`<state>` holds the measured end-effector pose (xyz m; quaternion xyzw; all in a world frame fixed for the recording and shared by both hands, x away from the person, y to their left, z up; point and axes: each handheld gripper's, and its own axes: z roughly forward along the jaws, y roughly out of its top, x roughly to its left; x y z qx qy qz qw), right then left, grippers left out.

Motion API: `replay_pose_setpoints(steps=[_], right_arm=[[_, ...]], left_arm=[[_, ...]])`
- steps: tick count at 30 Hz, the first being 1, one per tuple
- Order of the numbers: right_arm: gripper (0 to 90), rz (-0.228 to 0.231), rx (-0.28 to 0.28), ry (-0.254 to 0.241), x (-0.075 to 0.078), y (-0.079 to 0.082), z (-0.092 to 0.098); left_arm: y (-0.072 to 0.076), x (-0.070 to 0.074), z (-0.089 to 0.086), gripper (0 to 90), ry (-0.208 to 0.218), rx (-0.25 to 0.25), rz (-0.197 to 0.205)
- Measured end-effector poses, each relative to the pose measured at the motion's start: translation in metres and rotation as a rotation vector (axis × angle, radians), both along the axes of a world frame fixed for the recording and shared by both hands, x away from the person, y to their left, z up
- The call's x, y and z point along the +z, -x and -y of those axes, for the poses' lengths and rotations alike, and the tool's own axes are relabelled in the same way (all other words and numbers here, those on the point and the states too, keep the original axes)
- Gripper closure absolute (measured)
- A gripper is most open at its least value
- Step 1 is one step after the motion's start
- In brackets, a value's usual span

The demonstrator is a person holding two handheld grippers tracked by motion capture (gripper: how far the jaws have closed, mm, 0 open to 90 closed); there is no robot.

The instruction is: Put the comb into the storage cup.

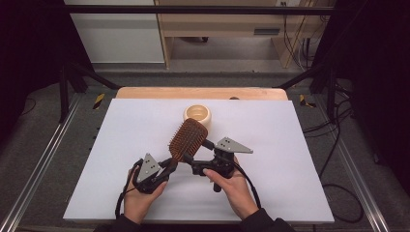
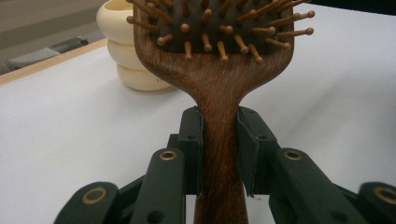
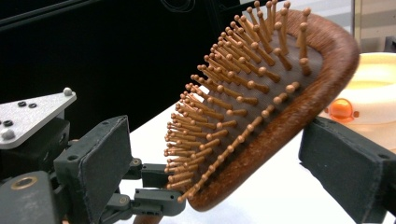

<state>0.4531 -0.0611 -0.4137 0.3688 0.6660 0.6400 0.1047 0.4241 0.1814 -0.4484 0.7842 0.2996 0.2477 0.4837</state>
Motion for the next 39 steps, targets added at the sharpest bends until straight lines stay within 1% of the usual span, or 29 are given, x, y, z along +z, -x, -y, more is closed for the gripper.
replay_pose_setpoints(steps=[4,13,15,17,18,20,23,25,28,31,33,37,39], right_arm=[[10.8,-0.023,-0.009,-0.018,-0.002,-0.006,0.000],[13.1,-0.041,-0.029,-0.067,0.002,-0.015,0.005],[14.2,-0.049,-0.030,-0.083,0.004,-0.016,0.005],[15.7,-0.062,-0.029,-0.115,0.004,-0.017,0.005],[16.6,-0.066,-0.029,-0.125,0.005,-0.018,0.004],[18.5,-0.065,-0.032,-0.127,0.006,-0.020,0.003],[21.6,-0.077,-0.027,-0.139,0.007,-0.022,0.003],[23.9,-0.097,-0.016,-0.166,0.007,-0.023,0.003],[26.2,-0.118,-0.002,-0.186,0.008,-0.024,0.004],[32.8,-0.123,0.008,-0.192,0.010,-0.024,0.003],[34.3,-0.125,0.010,-0.196,0.010,-0.023,0.003],[38.5,-0.135,0.022,-0.223,0.012,-0.023,0.004],[39.7,-0.124,0.023,-0.217,0.013,-0.022,0.004]], left_arm=[[0.001,0.000,0.002,72.8,-0.003,-0.006,0.004],[0.004,0.002,0.005,72.7,-0.004,-0.025,0.024],[0.005,0.002,0.006,72.7,-0.007,-0.023,0.029],[0.006,0.002,0.007,72.7,-0.012,-0.027,0.033],[0.007,0.002,0.007,72.7,-0.013,-0.028,0.034],[0.007,0.003,0.007,72.8,-0.010,-0.029,0.038],[0.008,0.003,0.007,72.7,-0.008,-0.031,0.045],[0.008,0.004,0.007,72.7,-0.003,-0.031,0.054],[0.009,0.005,0.006,72.7,0.001,-0.031,0.059],[0.009,0.004,0.006,72.7,0.000,-0.031,0.059],[0.009,0.004,0.006,72.7,0.007,-0.032,0.060],[0.009,0.004,0.005,72.7,0.023,-0.038,0.065],[0.008,0.003,0.004,72.6,0.029,-0.051,0.062]])
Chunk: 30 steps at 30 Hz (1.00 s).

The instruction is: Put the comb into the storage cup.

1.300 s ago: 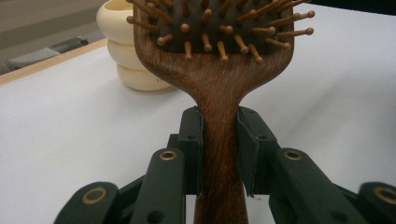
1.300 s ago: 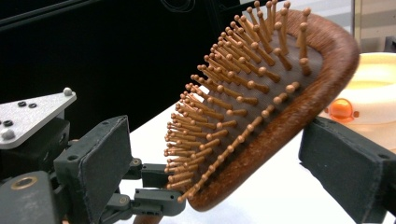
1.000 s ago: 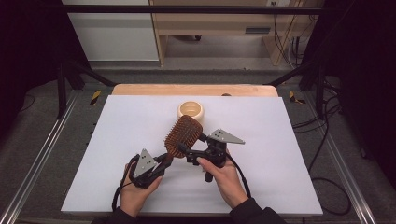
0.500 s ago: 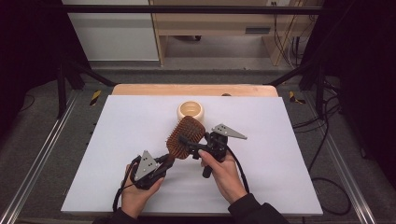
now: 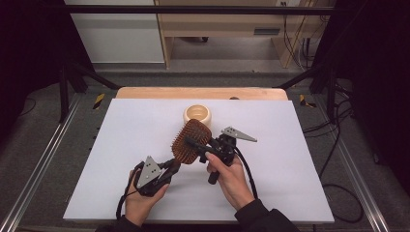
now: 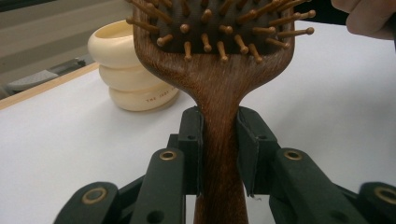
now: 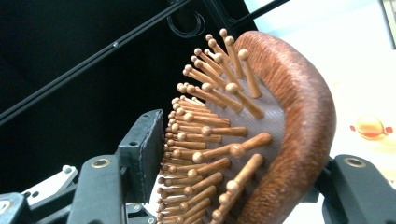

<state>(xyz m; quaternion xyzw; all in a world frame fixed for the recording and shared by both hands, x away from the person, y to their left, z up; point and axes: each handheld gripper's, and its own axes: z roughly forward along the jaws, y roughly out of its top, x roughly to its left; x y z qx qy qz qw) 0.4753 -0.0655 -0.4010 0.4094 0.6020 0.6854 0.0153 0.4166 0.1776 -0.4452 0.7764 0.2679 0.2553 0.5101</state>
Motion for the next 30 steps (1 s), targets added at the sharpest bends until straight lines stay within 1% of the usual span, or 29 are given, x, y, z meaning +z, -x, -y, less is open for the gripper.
replay_pose_setpoints(steps=[1,4,8,10,14,16,21,22,23,24,25,26,27,28,29,30], right_arm=[[40.9,0.008,0.001,0.003,0.001,0.001,0.000],[44.6,0.021,0.011,0.006,0.003,0.005,-0.002],[48.0,0.038,0.028,-0.011,0.008,0.008,-0.004],[49.1,0.050,0.039,-0.006,0.011,0.009,-0.005],[50.9,0.067,0.037,0.014,0.017,0.012,-0.008],[51.5,0.070,0.026,0.021,0.018,0.014,-0.009],[51.9,0.062,0.013,-0.001,0.020,0.014,-0.008],[51.9,0.061,0.009,-0.002,0.021,0.014,-0.007],[51.9,0.062,0.006,-0.006,0.022,0.014,-0.006],[51.8,0.065,-0.002,-0.016,0.024,0.013,-0.003],[51.8,0.063,-0.005,-0.019,0.025,0.012,-0.002],[51.8,0.067,-0.011,-0.024,0.027,0.011,0.000],[51.8,0.071,-0.020,-0.030,0.029,0.010,0.003],[51.8,0.074,-0.027,-0.036,0.031,0.009,0.006],[51.8,0.075,-0.030,-0.033,0.032,0.009,0.007],[51.8,0.076,-0.039,-0.026,0.033,0.008,0.009]], left_arm=[[-0.001,-0.001,-0.001,72.7,0.008,-0.005,-0.004],[-0.002,-0.002,-0.002,72.8,0.014,-0.010,-0.006],[-0.001,-0.001,-0.004,72.9,0.031,-0.010,0.007],[-0.001,0.000,-0.004,72.9,0.040,-0.010,0.013],[0.000,0.001,-0.005,72.8,0.045,-0.010,0.023],[0.000,0.001,-0.005,72.6,0.046,-0.010,0.027],[-0.001,0.001,-0.006,71.0,0.074,-0.008,0.034],[-0.002,0.000,-0.007,68.6,0.075,-0.010,0.031],[-0.003,-0.001,-0.007,63.5,0.078,-0.010,0.021],[-0.003,-0.001,-0.007,56.3,0.081,-0.007,0.019],[-0.004,-0.001,-0.008,54.3,0.085,-0.001,0.021],[-0.004,0.000,-0.009,51.0,0.098,0.007,0.022],[-0.005,0.001,-0.011,47.7,0.122,0.019,0.023],[-0.005,0.002,-0.013,43.5,0.137,0.031,0.025],[-0.006,0.002,-0.014,39.7,0.150,0.065,0.033],[-0.007,0.003,-0.016,34.0,0.159,0.106,0.042]])
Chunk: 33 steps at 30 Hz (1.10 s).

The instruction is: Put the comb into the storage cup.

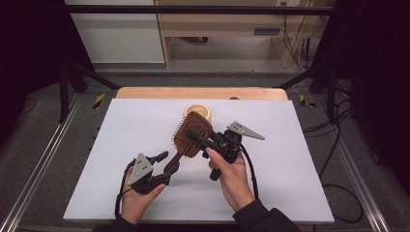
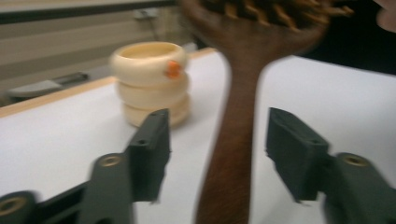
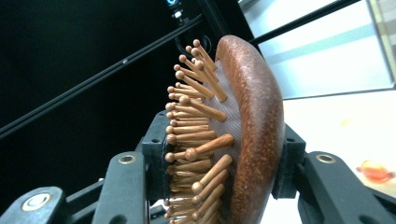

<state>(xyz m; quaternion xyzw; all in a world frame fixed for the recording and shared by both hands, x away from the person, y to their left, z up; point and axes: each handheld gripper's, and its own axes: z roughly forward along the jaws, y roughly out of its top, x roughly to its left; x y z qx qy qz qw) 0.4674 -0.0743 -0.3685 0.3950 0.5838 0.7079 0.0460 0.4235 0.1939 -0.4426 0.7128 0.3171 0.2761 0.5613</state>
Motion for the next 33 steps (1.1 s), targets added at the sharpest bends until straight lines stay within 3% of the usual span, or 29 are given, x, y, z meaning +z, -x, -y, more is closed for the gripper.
replay_pose_setpoints(steps=[1,3,6,8,10,14,19,22,27,33], right_arm=[[51.7,-0.001,-0.008,0.009,0.001,-0.001,0.001],[51.7,-0.002,-0.015,0.014,0.002,-0.003,0.005],[51.6,0.002,-0.024,0.003,0.004,-0.003,0.010],[51.6,0.006,-0.031,-0.001,0.005,-0.002,0.013],[51.6,0.008,-0.042,0.002,0.007,-0.002,0.017],[51.4,0.009,-0.058,0.003,0.011,-0.004,0.024],[51.2,0.003,-0.077,0.032,0.015,-0.008,0.030],[51.2,0.002,-0.087,0.038,0.016,-0.011,0.033],[51.1,-0.002,-0.101,0.029,0.021,-0.016,0.035],[51.1,-0.006,-0.114,0.054,0.024,-0.023,0.036]], left_arm=[[-0.002,0.000,-0.003,28.2,0.009,0.044,-0.002],[-0.005,-0.002,-0.007,19.3,0.018,0.082,-0.022],[-0.010,-0.005,-0.015,12.7,0.027,0.084,-0.065],[-0.010,-0.005,-0.022,8.6,0.035,0.088,-0.061],[-0.007,-0.003,-0.031,5.6,0.042,0.106,-0.026],[-0.005,-0.003,-0.051,2.5,0.058,0.141,0.007],[-0.008,-0.014,-0.070,2.4,0.131,0.195,-0.050],[-0.010,-0.016,-0.077,3.0,0.138,0.224,-0.056],[-0.011,-0.017,-0.084,2.9,0.145,0.251,-0.051],[-0.013,-0.020,-0.080,3.0,0.152,0.258,-0.050]])
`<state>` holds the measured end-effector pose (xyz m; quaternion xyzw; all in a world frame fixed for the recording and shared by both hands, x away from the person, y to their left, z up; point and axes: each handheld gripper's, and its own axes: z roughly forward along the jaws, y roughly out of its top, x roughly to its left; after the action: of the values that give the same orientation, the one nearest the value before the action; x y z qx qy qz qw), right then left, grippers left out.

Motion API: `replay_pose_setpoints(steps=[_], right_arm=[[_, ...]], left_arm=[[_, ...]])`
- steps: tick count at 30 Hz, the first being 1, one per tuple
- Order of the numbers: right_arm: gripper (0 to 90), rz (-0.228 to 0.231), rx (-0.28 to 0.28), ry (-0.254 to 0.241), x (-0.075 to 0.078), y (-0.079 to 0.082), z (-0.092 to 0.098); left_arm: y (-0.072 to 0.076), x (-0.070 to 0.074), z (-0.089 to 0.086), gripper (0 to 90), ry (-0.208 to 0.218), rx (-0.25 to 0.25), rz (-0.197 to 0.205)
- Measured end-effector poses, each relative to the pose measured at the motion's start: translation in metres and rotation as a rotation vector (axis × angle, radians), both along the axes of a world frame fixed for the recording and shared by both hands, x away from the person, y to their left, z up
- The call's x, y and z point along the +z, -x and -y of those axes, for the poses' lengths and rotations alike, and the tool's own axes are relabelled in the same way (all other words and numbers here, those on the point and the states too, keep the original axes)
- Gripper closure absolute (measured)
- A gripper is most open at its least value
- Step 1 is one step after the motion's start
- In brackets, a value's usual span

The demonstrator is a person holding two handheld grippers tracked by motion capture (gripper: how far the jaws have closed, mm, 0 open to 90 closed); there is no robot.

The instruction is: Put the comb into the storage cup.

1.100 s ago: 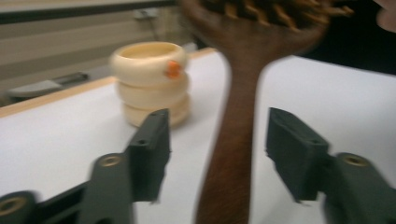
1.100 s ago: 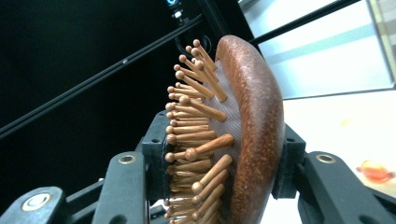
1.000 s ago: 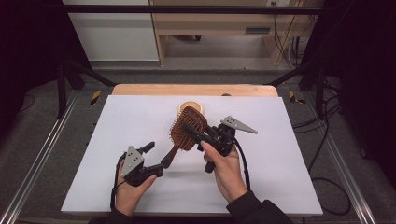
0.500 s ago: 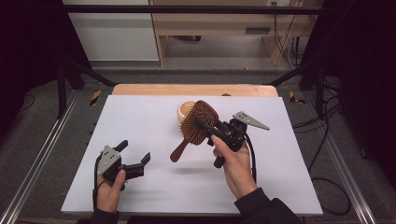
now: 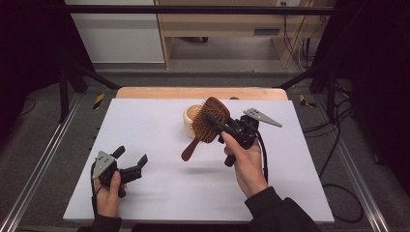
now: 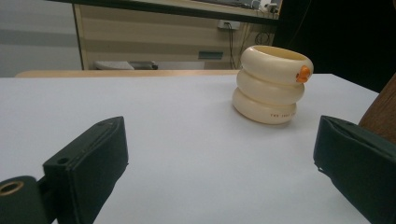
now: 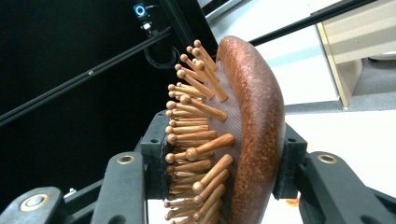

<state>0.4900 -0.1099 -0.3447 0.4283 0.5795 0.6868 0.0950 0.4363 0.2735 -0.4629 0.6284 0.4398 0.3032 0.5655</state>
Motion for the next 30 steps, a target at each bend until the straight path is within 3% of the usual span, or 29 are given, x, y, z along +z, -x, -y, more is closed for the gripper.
replay_pose_setpoints(steps=[8,20,23,26,30], right_arm=[[51.0,-0.008,-0.022,-0.015,0.005,-0.008,0.001],[50.9,0.003,-0.028,-0.016,0.016,-0.010,-0.004],[50.9,0.007,-0.030,-0.008,0.021,-0.013,-0.005],[51.0,0.002,-0.026,-0.036,0.028,-0.016,-0.005],[51.0,0.027,-0.038,-0.037,0.038,-0.018,-0.007]], left_arm=[[0.000,-0.001,-0.005,2.8,0.040,0.009,-0.013],[0.000,-0.002,-0.003,2.8,0.049,-0.002,-0.016],[0.000,-0.002,-0.003,2.8,0.049,-0.005,-0.017],[0.000,-0.002,-0.002,2.9,0.058,-0.014,-0.012],[0.000,-0.002,-0.001,2.8,0.054,-0.015,-0.010]])
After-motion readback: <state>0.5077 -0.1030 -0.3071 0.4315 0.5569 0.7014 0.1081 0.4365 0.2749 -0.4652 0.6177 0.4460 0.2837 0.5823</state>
